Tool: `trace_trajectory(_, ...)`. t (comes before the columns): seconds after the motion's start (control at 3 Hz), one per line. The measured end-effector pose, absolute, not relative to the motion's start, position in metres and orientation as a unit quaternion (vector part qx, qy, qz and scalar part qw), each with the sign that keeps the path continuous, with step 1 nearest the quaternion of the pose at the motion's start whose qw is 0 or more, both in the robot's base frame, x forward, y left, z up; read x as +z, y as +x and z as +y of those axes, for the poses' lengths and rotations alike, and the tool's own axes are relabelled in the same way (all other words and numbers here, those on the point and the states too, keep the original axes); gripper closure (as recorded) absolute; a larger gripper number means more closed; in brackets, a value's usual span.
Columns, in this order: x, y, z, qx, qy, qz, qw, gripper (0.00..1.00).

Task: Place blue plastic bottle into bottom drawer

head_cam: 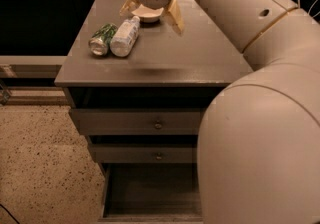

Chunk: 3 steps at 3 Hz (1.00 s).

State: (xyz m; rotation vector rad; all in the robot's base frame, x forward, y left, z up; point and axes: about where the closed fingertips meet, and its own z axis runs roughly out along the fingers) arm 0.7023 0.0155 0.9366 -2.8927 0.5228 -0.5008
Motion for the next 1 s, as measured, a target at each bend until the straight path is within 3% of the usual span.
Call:
trace_trajectory(0.67,0.904,0.740,0.021,-0.146,-0.979,0.137,0.049,0.00)
trace_trajectory(1.0,0.884,0.756,0.035,-0.140,-0.978,0.146,0.046,0.11)
